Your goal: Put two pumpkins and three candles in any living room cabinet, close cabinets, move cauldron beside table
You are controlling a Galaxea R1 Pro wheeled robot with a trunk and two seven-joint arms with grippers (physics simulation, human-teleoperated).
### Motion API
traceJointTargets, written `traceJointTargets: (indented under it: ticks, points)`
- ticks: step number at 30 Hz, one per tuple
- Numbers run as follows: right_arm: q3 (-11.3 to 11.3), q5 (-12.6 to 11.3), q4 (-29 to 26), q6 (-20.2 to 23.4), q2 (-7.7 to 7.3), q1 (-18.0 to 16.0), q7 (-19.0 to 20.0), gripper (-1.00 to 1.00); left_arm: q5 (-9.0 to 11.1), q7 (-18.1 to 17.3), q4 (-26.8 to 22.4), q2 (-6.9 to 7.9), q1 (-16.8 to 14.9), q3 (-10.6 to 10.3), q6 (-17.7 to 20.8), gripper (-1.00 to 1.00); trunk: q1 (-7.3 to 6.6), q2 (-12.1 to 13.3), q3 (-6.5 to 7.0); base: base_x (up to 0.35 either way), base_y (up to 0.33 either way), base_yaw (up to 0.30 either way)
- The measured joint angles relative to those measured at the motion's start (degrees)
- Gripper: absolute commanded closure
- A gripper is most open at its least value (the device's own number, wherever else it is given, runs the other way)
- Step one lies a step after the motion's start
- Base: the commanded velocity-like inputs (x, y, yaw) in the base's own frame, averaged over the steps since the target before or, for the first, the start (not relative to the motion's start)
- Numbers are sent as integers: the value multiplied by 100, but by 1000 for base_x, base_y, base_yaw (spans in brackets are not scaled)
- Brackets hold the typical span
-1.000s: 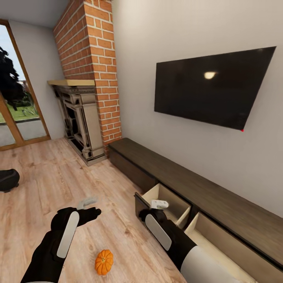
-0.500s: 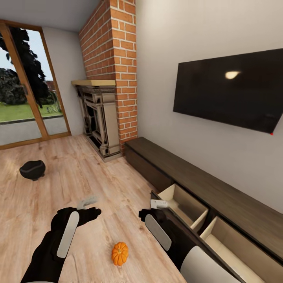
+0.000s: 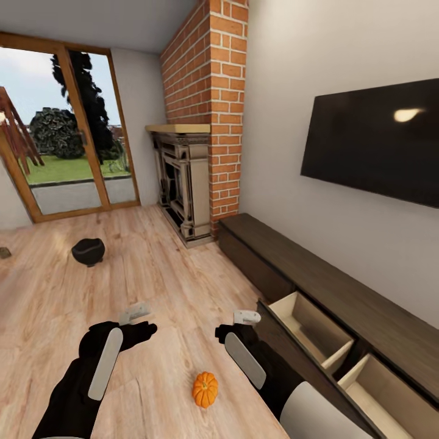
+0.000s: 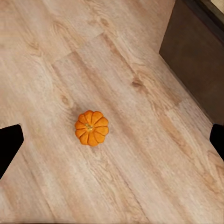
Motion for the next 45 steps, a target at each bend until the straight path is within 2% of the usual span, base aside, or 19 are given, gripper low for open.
traceJointTargets:
  ticks: [32,39,45]
  points:
    - [0,2,0,0,0,0,0,-100,0,-25,0,4,0,2,-23,-100,0,0,0,0,3,290]
    - [0,0,0,0,0,0,0,-100,6,-34,0,3,0,164,-25,-100,0,0,0,0,172,290]
    - [0,1,0,0,0,0,1,-100,15,-43,0,4,0,191,-27,-100,0,0,0,58,238,290]
